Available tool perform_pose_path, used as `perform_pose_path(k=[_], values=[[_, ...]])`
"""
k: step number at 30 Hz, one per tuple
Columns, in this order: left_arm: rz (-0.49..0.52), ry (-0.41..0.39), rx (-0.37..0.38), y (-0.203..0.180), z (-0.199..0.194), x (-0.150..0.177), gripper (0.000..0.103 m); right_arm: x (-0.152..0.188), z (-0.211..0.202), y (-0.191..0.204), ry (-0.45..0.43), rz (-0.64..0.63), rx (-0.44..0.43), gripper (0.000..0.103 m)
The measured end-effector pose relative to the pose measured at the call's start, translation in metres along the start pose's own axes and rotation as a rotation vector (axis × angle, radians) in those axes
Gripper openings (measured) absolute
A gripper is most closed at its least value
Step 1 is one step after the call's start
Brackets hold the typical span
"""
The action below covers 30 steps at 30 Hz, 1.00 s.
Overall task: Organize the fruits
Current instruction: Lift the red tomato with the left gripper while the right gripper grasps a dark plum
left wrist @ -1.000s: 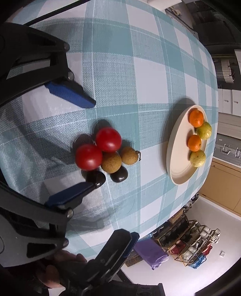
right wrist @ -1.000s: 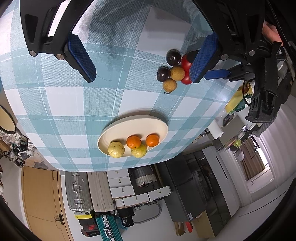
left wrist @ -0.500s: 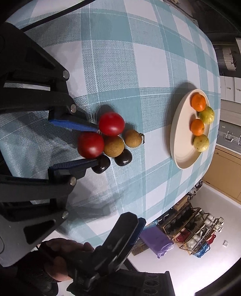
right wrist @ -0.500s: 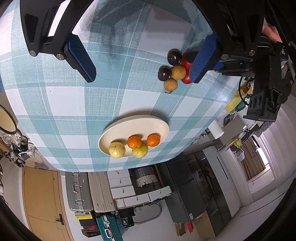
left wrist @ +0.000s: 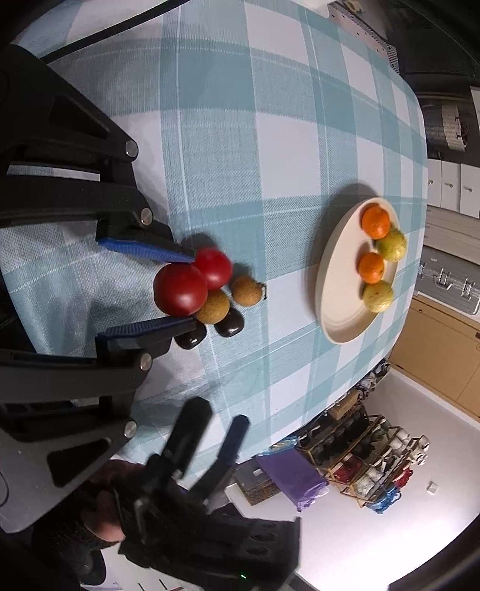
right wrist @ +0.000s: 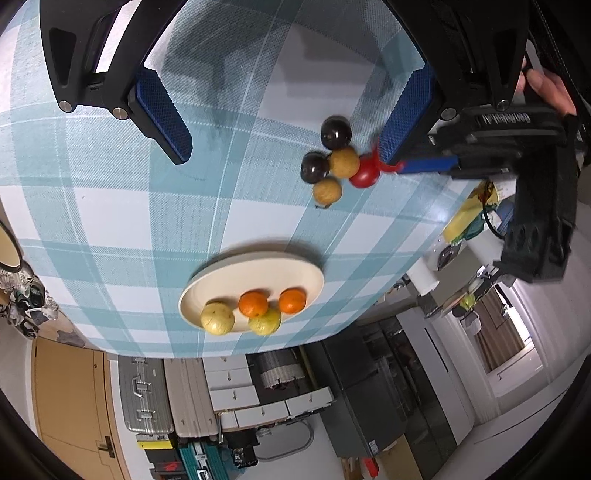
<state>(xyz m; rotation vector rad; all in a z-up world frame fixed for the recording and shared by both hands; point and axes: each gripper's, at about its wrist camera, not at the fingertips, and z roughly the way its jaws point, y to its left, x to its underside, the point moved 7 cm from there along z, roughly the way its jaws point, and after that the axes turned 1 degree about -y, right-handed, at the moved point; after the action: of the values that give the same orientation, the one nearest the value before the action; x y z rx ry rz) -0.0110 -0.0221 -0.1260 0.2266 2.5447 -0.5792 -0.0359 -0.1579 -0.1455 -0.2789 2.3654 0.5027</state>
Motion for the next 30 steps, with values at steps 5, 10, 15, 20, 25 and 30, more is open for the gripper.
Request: perform_pose_path(k=[5,10,15,20,25,30], values=[[-0.018,-0.026,-0.005,0.009,-0.011,-0.005,0.027,0.009,0.012,0.002,0.042,0.008,-0.014,0.103],[-0.027,-0.036,0.0,0.014,-0.016,-0.007,0.027,0.016,0.021,0.012,0.078,-0.026,-0.02,0.103],[-0.029,-0.041,0.001,0.015,-0.018,-0.007,0.027,0.019,0.024,0.024,0.079,-0.069,-0.018,0.102],[-0.046,-0.047,0.0,0.021,-0.02,-0.007,0.027,0.024,0.033,0.034,0.113,-0.108,-0.018,0.081],[-0.055,-0.046,0.002,0.025,-0.02,-0.007,0.027,0.028,0.04,0.037,0.131,-0.119,-0.022,0.063],[-0.059,-0.037,0.009,0.024,-0.016,-0.005,0.027,0.029,0.044,0.041,0.132,-0.153,-0.024,0.04]])
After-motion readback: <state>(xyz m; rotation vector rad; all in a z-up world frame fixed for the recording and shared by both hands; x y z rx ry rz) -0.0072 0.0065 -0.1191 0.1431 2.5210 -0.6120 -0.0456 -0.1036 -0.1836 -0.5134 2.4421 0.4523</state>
